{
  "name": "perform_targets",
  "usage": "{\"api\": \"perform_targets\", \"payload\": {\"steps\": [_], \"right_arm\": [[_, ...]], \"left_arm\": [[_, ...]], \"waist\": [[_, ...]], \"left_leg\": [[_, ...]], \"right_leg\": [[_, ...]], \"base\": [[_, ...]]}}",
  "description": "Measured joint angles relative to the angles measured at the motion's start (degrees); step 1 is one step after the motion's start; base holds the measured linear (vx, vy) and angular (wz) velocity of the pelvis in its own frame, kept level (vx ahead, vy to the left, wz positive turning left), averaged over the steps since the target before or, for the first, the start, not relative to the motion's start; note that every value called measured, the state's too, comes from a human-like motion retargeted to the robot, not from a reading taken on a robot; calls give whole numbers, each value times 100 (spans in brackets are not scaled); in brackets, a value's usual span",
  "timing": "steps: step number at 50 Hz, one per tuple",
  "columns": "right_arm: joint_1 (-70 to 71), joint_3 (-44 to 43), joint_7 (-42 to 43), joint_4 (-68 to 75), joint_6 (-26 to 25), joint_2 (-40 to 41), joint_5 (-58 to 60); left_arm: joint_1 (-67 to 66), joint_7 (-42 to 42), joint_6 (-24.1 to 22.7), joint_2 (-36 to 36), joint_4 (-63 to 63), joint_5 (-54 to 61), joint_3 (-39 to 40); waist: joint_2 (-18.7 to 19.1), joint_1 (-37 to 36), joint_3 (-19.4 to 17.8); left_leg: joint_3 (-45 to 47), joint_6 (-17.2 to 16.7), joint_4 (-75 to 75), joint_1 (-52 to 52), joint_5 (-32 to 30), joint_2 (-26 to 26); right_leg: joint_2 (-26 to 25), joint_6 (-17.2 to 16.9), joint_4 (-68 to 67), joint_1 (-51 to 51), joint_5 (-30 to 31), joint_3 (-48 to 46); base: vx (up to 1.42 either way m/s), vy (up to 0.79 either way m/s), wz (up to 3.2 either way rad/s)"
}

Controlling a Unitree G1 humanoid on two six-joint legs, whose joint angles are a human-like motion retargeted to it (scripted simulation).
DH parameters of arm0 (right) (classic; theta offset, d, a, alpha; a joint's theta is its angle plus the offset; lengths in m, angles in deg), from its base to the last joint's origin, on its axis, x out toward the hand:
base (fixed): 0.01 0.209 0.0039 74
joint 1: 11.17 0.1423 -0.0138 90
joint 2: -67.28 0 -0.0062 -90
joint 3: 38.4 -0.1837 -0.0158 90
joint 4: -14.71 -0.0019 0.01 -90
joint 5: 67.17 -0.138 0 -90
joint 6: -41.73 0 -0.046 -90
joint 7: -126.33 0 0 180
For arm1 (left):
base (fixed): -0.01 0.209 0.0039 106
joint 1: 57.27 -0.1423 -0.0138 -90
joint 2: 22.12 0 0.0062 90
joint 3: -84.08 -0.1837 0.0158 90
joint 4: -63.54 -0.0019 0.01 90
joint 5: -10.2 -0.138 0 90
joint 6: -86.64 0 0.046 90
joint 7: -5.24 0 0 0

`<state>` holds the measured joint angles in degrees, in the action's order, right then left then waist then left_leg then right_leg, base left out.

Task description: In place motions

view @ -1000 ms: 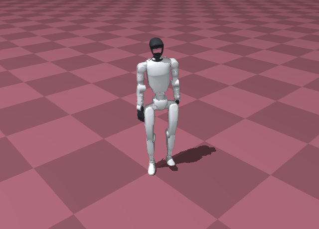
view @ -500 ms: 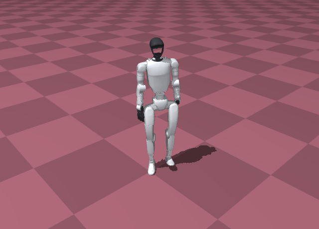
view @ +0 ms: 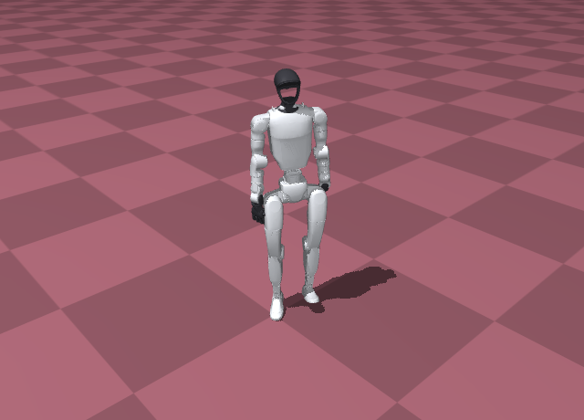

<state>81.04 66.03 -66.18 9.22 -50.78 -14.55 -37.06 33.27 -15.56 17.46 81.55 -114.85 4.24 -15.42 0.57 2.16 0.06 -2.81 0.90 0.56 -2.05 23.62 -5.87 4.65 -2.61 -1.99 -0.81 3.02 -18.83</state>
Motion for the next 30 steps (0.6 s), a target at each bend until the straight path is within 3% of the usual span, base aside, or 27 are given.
{"api": "perform_targets", "payload": {"steps": [30], "right_arm": [[-10,-15,40,9,0,-1,-31]], "left_arm": [[10,2,7,9,-7,-74,-8]], "waist": [[-13,33,73]], "left_leg": [[75,-94,-33,176,-32,100]], "right_leg": [[-17,-33,-5,143,-39,39]], "base": [[0,0,0]]}}
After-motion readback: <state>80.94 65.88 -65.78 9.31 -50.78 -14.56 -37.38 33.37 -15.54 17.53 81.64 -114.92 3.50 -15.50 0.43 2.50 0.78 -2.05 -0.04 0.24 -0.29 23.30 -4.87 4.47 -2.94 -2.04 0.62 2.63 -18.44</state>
